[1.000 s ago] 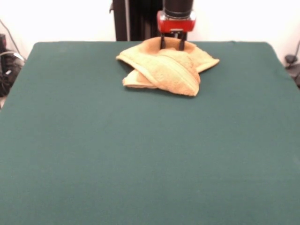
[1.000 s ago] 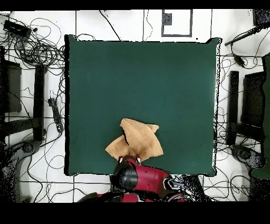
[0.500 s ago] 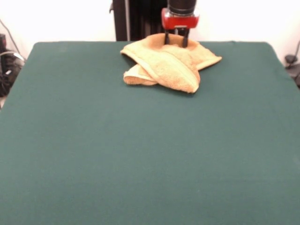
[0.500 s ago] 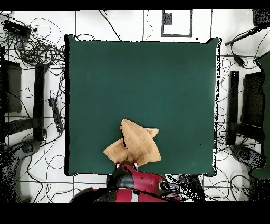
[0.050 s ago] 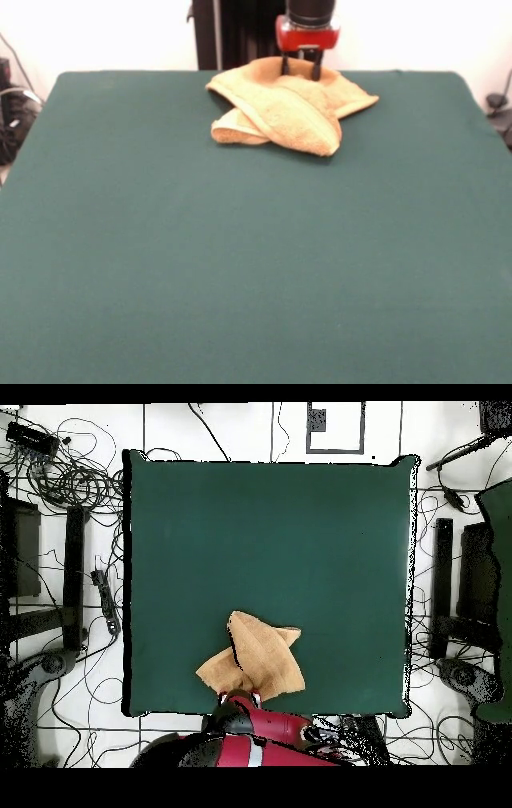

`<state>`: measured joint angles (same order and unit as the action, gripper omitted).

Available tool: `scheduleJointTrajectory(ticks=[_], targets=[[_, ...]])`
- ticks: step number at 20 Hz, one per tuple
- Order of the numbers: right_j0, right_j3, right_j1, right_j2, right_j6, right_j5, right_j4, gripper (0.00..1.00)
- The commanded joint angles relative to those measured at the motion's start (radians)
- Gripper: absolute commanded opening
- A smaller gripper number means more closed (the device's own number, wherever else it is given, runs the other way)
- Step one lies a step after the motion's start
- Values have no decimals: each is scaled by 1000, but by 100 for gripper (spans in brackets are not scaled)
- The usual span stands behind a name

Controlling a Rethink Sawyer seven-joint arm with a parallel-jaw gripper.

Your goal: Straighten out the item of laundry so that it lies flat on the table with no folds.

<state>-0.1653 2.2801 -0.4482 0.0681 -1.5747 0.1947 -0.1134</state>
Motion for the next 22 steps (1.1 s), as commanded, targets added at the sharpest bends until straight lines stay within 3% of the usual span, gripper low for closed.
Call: scheduleJointTrajectory(ticks=[1, 12, 22], targets=[[15, -51, 38, -43, -195, -22, 32, 100], [4, -114, -7, -56, -139, -122, 35, 100], [-3, -80, -82, -60, -150, -171, 33, 100]])
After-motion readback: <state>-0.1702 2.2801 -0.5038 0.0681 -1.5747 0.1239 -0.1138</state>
